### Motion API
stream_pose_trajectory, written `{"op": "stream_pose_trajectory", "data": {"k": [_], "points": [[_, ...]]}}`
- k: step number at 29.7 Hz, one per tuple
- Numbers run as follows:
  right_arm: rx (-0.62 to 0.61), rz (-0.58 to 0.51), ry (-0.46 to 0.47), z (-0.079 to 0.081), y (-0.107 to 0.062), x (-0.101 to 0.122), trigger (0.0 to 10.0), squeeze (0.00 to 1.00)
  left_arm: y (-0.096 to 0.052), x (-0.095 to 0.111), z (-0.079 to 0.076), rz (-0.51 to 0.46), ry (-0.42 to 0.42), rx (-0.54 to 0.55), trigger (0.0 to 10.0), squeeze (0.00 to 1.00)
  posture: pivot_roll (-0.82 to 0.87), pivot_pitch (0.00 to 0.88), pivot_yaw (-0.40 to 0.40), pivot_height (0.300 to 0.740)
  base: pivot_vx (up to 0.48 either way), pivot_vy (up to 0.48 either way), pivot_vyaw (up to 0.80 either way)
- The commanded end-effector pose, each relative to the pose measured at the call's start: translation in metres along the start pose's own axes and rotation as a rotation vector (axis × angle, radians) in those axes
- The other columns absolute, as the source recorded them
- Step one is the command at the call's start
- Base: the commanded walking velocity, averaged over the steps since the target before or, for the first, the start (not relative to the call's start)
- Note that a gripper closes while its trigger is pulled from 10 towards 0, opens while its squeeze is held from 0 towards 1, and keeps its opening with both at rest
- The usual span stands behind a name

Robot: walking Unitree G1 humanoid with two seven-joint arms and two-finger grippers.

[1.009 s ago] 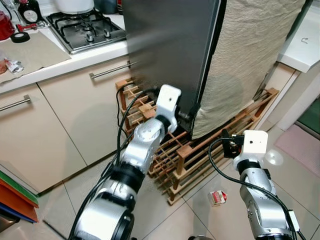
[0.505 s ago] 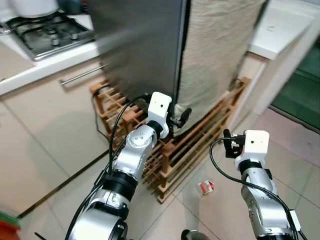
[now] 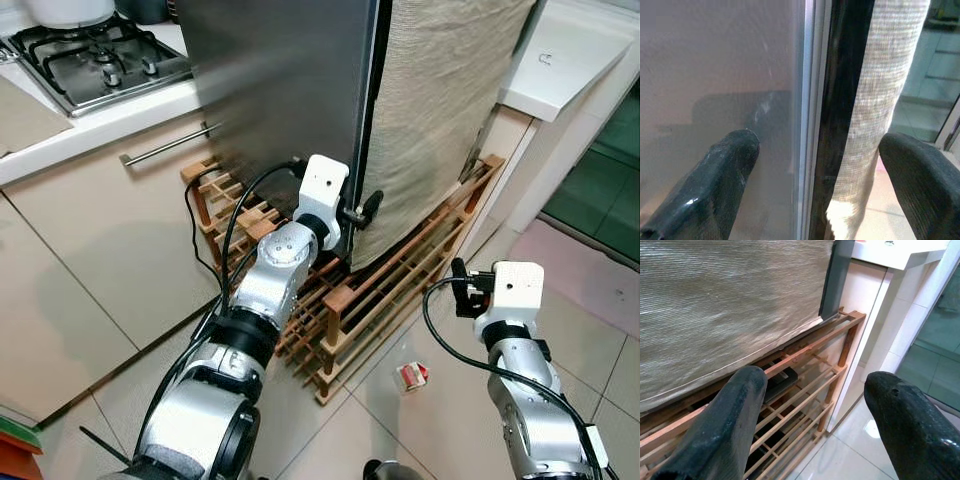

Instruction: Restocking fridge

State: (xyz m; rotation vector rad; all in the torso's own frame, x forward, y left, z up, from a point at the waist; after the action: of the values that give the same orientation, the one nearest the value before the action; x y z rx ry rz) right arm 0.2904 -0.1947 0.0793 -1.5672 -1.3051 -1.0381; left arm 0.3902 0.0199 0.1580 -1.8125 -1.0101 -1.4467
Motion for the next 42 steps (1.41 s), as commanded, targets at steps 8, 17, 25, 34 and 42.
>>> {"op": "stream_pose_trajectory", "data": {"k": [8, 17, 25, 34, 42], "points": [[-0.008, -0.001, -0.006, -0.005, -0.001, 0.001, 10.0, 0.0, 0.007, 0.017, -0.031, -0.05, -0.049, -0.114, 10.0, 0.0, -0.02, 0.021, 0.002, 0.74, 0.0, 0.0, 0.0], [-0.003, 0.009, -0.003, -0.003, -0.004, -0.002, 10.0, 0.0, -0.019, -0.026, 0.006, 0.049, -0.017, -0.007, 10.0, 0.0, -0.01, 0.022, -0.003, 0.74, 0.0, 0.0, 0.0], [0.01, 0.007, -0.009, -0.002, 0.001, -0.002, 10.0, 0.0, -0.03, -0.024, 0.013, 0.036, -0.012, -0.02, 10.0, 0.0, 0.01, 0.011, -0.015, 0.74, 0.0, 0.0, 0.0], [0.022, 0.005, -0.012, 0.001, 0.002, -0.003, 10.0, 0.0, -0.028, -0.021, -0.025, 0.033, -0.038, -0.18, 10.0, 0.0, 0.02, 0.001, -0.018, 0.74, 0.0, 0.0, 0.0], [0.023, 0.004, -0.014, 0.001, 0.002, -0.003, 10.0, 0.0, -0.023, -0.02, -0.034, 0.042, -0.027, -0.203, 10.0, 0.0, 0.01, 0.004, -0.015, 0.74, 0.0, 0.0, 0.0]]}}
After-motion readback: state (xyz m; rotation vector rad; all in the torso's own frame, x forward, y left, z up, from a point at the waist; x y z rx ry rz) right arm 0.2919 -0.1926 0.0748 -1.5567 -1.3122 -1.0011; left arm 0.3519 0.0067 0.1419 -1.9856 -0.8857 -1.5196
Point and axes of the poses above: a point about 5 cm out from each wrist's last joint towards the gripper, its own y axis pointing out of the wrist towards the gripper, its own x axis along the axis of the wrist's last joint, z = x × y, the point moved 3 cm from there along y, pointing out of the wrist towards the gripper, and after that the axes turned 13 degrees about -y, right-handed, at the moved point
